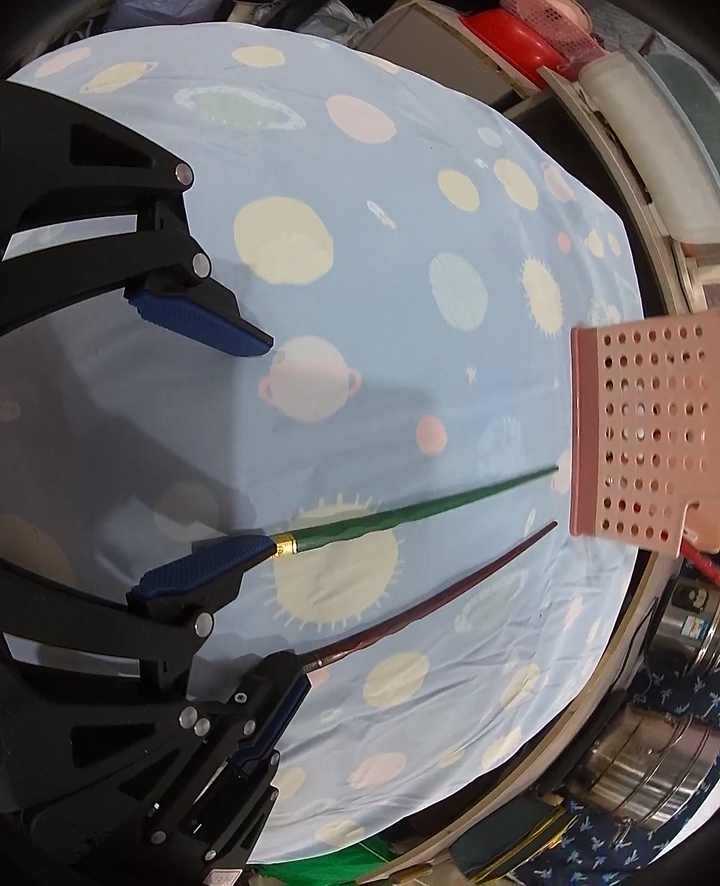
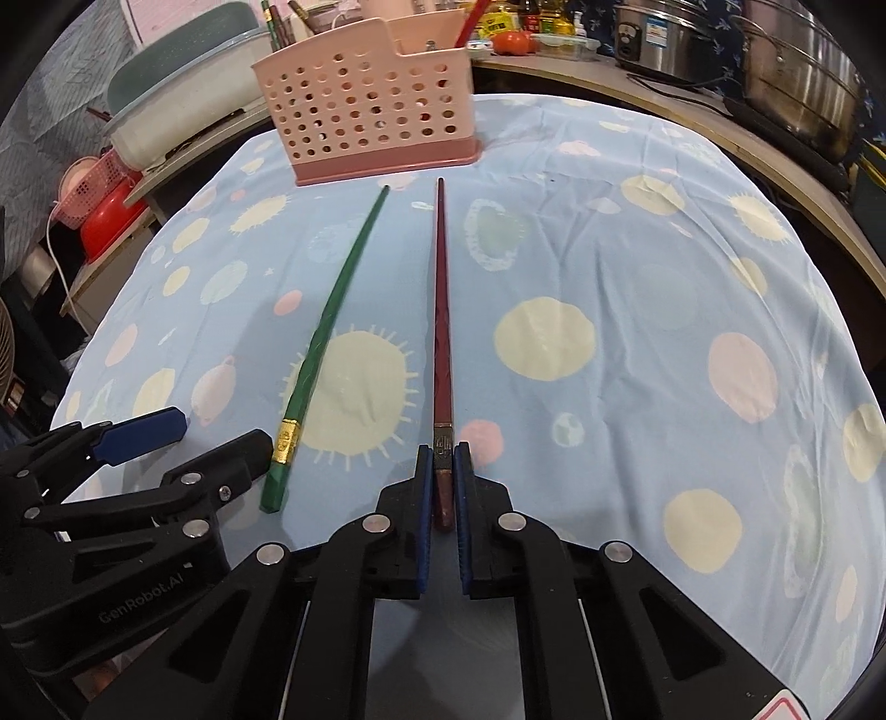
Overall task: Organize utensils
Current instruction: 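Grasp the dark red chopstick with the right gripper while the left grasps the gold-banded green one, then lift both chopsticks and carry them over the pink caddy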
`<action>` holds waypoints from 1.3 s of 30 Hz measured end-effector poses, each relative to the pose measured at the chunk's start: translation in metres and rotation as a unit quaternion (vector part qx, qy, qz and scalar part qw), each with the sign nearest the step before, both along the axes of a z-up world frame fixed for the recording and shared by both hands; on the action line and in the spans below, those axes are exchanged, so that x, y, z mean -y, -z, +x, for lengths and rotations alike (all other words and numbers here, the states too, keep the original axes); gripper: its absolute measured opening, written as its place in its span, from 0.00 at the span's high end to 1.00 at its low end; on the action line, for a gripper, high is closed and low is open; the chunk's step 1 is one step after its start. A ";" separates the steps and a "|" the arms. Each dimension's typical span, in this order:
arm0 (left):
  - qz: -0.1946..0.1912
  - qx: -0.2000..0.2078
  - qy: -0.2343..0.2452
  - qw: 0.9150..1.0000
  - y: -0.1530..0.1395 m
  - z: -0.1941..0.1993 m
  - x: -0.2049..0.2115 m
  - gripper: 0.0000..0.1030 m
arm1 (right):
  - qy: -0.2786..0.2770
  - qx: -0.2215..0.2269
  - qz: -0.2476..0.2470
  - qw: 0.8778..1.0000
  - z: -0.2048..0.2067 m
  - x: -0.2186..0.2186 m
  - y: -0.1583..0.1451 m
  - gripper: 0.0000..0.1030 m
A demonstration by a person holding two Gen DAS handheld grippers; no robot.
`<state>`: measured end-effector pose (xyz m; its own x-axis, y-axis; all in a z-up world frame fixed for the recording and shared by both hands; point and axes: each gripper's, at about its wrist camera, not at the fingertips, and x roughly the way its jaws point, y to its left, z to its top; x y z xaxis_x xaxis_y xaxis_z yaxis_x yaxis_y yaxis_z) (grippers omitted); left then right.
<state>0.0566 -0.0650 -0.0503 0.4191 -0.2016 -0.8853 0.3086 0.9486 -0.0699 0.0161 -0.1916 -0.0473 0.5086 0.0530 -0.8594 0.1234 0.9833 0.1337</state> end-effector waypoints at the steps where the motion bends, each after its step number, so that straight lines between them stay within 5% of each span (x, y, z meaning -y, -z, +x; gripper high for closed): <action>1: -0.002 0.001 0.005 1.000 0.001 -0.001 0.004 0.37 | 0.002 0.000 0.001 1.000 -0.002 0.002 0.000 0.93; 20: -0.021 0.002 0.016 1.000 0.003 0.003 0.028 0.40 | 0.028 0.002 0.008 1.000 -0.013 0.022 0.000 0.93; 31: -0.009 0.017 0.036 0.999 0.003 -0.004 0.032 0.86 | 0.025 0.004 0.007 1.000 -0.014 0.020 0.000 0.93; 39: -0.018 0.009 0.038 0.999 -0.001 -0.013 0.024 0.93 | 0.022 0.007 0.008 1.000 -0.019 0.016 -0.003 0.93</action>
